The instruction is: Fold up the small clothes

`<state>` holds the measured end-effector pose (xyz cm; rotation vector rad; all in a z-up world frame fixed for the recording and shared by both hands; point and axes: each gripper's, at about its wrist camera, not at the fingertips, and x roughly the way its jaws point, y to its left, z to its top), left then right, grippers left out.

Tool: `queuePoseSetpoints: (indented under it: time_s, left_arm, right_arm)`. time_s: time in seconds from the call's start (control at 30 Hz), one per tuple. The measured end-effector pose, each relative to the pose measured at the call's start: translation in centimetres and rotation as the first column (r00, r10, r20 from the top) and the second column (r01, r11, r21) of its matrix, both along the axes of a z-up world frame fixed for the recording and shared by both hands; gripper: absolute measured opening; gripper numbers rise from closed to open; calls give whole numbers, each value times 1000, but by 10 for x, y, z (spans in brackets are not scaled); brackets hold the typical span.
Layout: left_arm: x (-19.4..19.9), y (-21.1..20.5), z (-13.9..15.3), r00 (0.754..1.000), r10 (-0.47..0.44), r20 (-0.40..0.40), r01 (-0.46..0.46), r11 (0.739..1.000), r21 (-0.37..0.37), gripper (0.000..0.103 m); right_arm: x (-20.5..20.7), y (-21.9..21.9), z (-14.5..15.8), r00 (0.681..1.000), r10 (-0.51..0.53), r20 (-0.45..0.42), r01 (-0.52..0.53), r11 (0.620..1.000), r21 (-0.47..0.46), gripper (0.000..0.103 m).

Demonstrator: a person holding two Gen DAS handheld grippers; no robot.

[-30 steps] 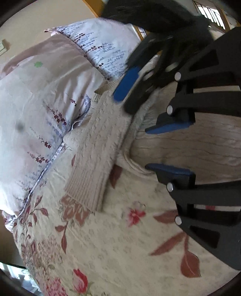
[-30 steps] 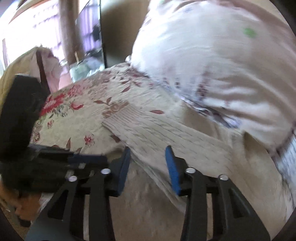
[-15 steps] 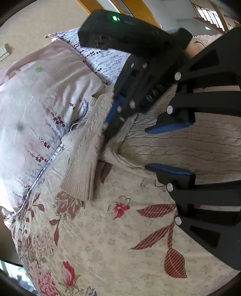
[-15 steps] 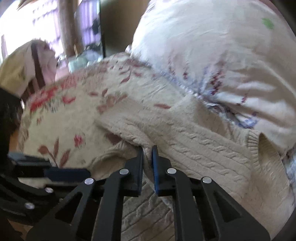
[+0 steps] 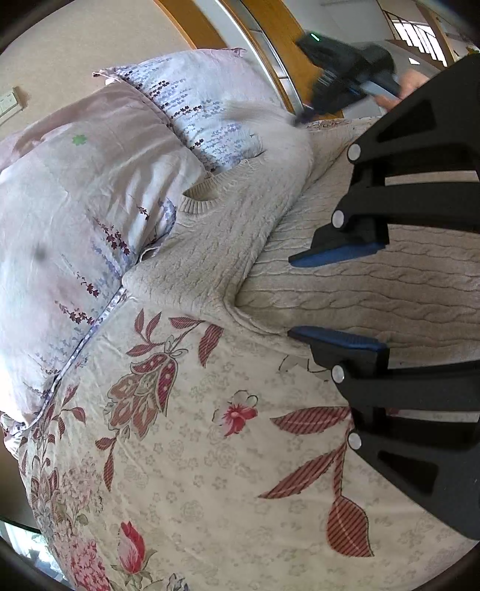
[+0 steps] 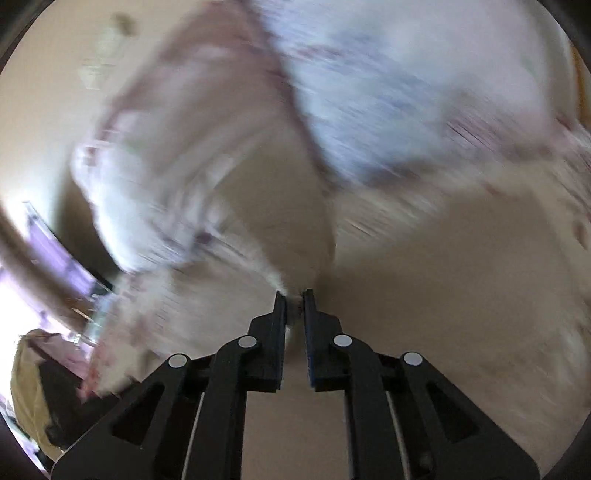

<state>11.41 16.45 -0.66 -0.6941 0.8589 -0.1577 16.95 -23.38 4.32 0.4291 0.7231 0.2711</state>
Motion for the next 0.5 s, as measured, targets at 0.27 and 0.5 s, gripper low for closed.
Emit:
queuePoseSetpoints:
  time_s: [0.27, 0.5]
  left_arm:
    - [1, 1, 1, 1000, -5, -4, 5, 1000, -13, 36]
    - [1, 0, 0, 1000, -7, -4, 7, 1000, -9, 36]
  right_arm:
    - [-2, -86, -20, 981, -129, -145, 164, 951, 262, 43]
    - [2, -107, -34, 940, -268, -212, 317, 914, 254, 42]
